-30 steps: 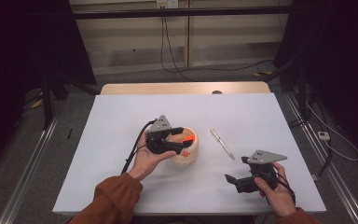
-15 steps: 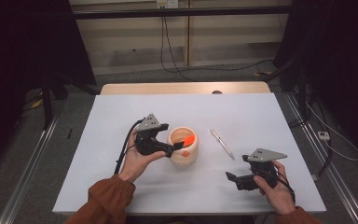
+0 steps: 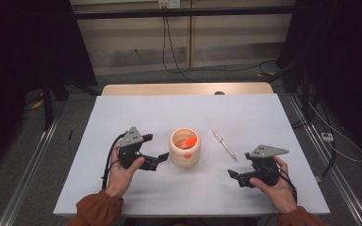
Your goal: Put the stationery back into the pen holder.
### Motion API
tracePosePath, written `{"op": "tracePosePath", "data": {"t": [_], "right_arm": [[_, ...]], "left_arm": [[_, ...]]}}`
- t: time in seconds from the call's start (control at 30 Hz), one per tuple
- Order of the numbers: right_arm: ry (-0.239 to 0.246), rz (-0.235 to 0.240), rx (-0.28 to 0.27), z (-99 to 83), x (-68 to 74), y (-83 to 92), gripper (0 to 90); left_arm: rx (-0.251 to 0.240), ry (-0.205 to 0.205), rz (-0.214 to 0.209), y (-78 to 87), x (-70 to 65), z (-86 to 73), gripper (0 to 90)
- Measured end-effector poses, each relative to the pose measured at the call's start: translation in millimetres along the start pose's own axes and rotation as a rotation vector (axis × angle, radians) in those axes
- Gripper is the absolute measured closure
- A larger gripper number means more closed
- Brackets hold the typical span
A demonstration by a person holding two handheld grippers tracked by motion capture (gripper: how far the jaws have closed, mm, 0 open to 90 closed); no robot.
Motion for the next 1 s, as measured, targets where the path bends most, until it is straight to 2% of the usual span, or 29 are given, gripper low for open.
{"op": "tracePosePath", "data": {"t": [0.1, 0.23, 0.33, 0.37, 0.53, 0.7, 0.87, 0.9, 0.93, 0.97, 1.0], "right_arm": [[-0.013, 0.002, -0.001, 3.4, -4.3, -0.3, 7.6], [-0.02, -0.004, 0.004, 8.3, -10.4, -3.2, 6.6], [-0.014, -0.01, 0.01, 12.0, -14.4, -7.2, 6.5], [-0.012, -0.01, 0.013, 13.2, -15.9, -8.7, 6.5], [-0.01, -0.036, 0.013, 19.8, -21.5, -13.9, 6.9], [-0.014, -0.052, 0.049, 26.4, -28.9, -20.2, 11.3], [-0.009, -0.032, 0.054, 37.2, -38.5, -30.3, 13.9], [-0.015, -0.034, 0.066, 38.5, -40.9, -32.5, 15.6], [-0.024, -0.032, 0.074, 39.6, -43.8, -35.0, 16.5], [-0.029, -0.024, 0.08, 40.3, -46.5, -37.4, 17.7], [-0.038, -0.023, 0.095, 40.8, -48.4, -39.4, 18.4]], "left_arm": [[0.001, -0.008, 0.023, 9.7, -0.6, -6.3, 5.7], [0.003, 0.001, 0.019, 20.2, -5.8, -15.8, 5.7], [0.008, -0.025, 0.033, 27.8, -6.1, -22.5, 5.8], [0.005, -0.009, 0.037, 29.9, -6.7, -25.3, 5.9], [0.013, 0.012, 0.063, 39.6, -1.3, -38.8, 6.0], [0.028, 0.027, 0.071, 41.8, 1.5, -48.5, 6.0], [0.022, 0.009, 0.072, 41.0, -1.1, -48.9, 6.0], [0.026, 0.013, 0.067, 40.5, -2.1, -49.9, 6.0], [0.033, 0.0, 0.067, 40.3, -1.5, -50.4, 6.0], [0.031, 0.015, 0.063, 39.3, -2.7, -51.2, 6.0], [0.039, 0.007, 0.065, 38.9, -2.6, -51.7, 6.0]]}}
Point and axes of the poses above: each handheld gripper's, and its own axes: y roughly backward along the jaws, z roughly out of its top, x roughly to its left, the point moved 3 cm from there along -y, roughly forward along the jaws, and after that the axes turned 9 degrees about y, right-handed, at the moved point
